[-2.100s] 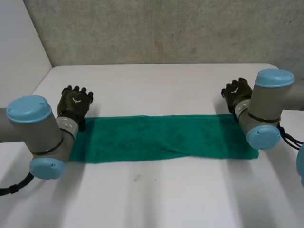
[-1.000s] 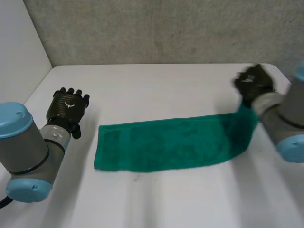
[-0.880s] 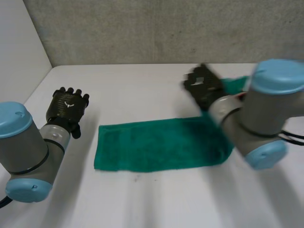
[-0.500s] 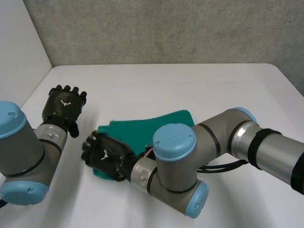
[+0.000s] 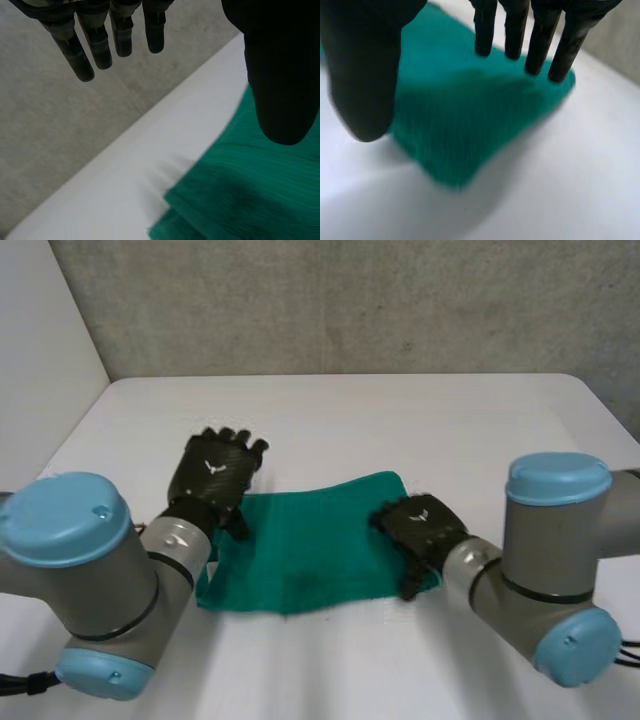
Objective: Fold the towel.
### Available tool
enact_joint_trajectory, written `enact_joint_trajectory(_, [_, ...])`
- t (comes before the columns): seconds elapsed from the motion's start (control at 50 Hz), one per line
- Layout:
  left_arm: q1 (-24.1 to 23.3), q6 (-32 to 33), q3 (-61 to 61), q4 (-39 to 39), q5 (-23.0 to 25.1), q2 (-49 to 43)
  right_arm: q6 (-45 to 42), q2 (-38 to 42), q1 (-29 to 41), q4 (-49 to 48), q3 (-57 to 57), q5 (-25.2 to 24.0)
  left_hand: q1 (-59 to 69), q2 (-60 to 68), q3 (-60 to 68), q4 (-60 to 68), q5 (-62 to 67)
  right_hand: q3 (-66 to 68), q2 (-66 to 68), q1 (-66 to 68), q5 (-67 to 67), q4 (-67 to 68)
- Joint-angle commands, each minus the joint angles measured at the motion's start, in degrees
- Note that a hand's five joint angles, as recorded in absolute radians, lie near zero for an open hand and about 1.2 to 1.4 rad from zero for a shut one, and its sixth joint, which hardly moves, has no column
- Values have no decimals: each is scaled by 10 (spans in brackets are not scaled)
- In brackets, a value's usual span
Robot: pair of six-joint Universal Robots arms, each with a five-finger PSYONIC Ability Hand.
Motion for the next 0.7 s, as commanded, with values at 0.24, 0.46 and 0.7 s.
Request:
enact_joint_trajectory(0.24, [39,-1,-13,-60,-6,6,-129,-89,-50,-131,41,72,-20,-15,-22,-12,-8,630,630,655,631,634])
enact_joint_trajectory(0.46, [69,-6,-44,-67,-39,53,-261,22,197,-64,-103,12,-21,-17,-23,-14,-10,630,630,655,631,634])
enact_joint_trajectory(0.7, [60,-14,-42,-65,-63,75,-278,41,207,-19,-64,-81,-25,-20,-27,-17,-14,-37,-37,-12,-36,-33])
